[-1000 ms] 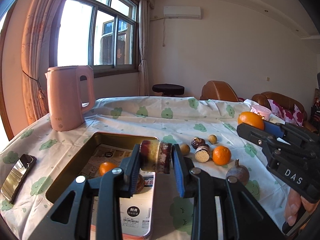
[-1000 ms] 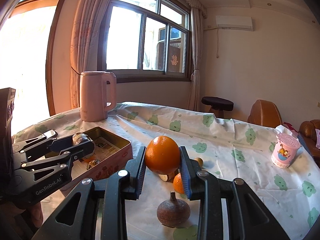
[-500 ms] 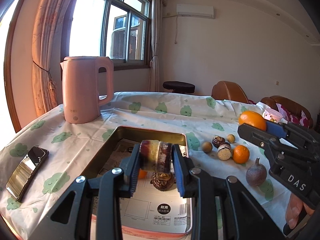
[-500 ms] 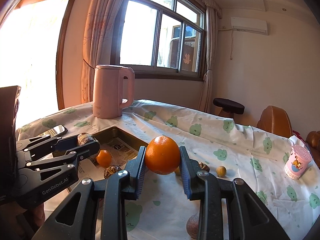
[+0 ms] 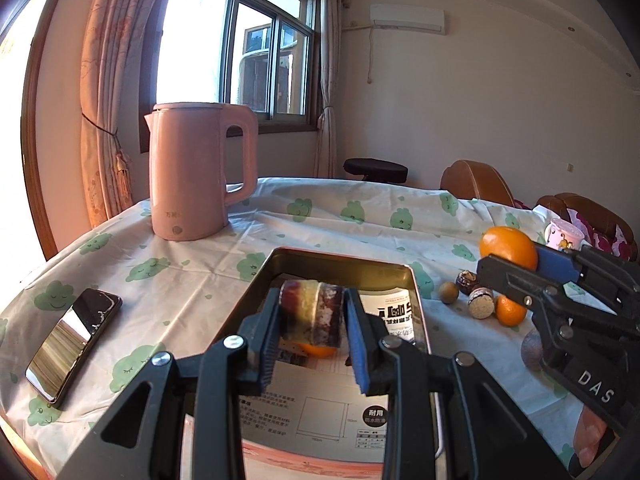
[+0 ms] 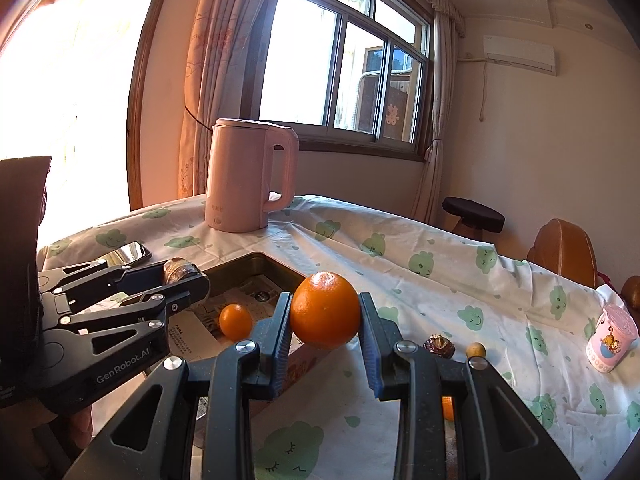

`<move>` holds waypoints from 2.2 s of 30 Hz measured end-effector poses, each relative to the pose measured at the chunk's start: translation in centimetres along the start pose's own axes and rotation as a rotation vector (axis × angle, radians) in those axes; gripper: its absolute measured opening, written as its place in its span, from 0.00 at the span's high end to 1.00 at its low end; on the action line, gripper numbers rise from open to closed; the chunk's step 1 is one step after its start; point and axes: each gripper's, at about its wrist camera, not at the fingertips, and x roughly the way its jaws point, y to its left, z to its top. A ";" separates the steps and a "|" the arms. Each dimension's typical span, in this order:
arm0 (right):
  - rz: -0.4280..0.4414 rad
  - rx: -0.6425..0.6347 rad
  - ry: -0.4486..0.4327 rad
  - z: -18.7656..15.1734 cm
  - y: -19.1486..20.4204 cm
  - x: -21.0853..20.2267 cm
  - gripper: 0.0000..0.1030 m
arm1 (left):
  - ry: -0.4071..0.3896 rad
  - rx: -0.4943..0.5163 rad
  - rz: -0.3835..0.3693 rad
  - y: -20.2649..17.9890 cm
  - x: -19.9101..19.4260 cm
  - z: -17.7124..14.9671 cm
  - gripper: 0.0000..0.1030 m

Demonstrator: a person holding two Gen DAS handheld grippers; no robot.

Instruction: Organize fruits

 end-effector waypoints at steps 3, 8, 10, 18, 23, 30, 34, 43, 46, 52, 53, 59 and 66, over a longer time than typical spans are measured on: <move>0.005 -0.007 0.007 0.0 0.6 0.4 0.68 | 0.006 -0.005 0.006 0.6 0.2 0.0 0.69; 0.017 -0.014 0.017 -0.1 1.6 0.9 0.68 | 0.017 -0.005 0.020 1.2 0.4 0.1 0.69; 0.022 -0.020 0.022 -0.2 2.0 1.1 0.68 | 0.025 -0.002 0.028 1.5 0.5 0.1 0.69; 0.043 -0.026 0.046 -0.6 3.0 2.0 0.68 | 0.047 -0.004 0.044 2.2 1.0 0.0 0.69; 0.057 -0.034 0.071 -1.0 3.6 2.7 0.68 | 0.065 -0.002 0.051 2.6 1.4 -0.2 0.69; 0.074 -0.041 0.097 -1.5 4.2 3.7 0.67 | 0.098 -0.001 0.052 2.9 2.1 -0.5 0.69; 0.080 -0.049 0.115 -1.7 4.6 4.2 0.67 | 0.113 -0.008 0.050 3.1 2.5 -0.6 0.69; 0.092 -0.058 0.153 -1.9 4.9 4.9 0.67 | 0.137 -0.007 0.055 3.3 2.9 -0.9 0.69; 0.097 -0.060 0.174 -1.9 5.0 5.3 0.67 | 0.146 -0.003 0.054 3.3 3.1 -1.1 0.69; 0.107 -0.075 0.209 -2.0 5.3 5.9 0.67 | 0.158 -0.002 0.056 3.3 3.4 -1.3 0.69; 0.108 -0.079 0.215 -2.1 5.4 6.0 0.67 | 0.161 -0.002 0.057 3.3 3.5 -1.3 0.69; 0.113 -0.082 0.235 -2.1 5.5 6.4 0.66 | 0.155 0.002 0.063 3.3 3.4 -1.3 0.65; 0.103 -0.076 0.207 -2.1 5.2 5.7 0.46 | 0.110 0.008 0.064 2.8 2.1 -0.9 0.36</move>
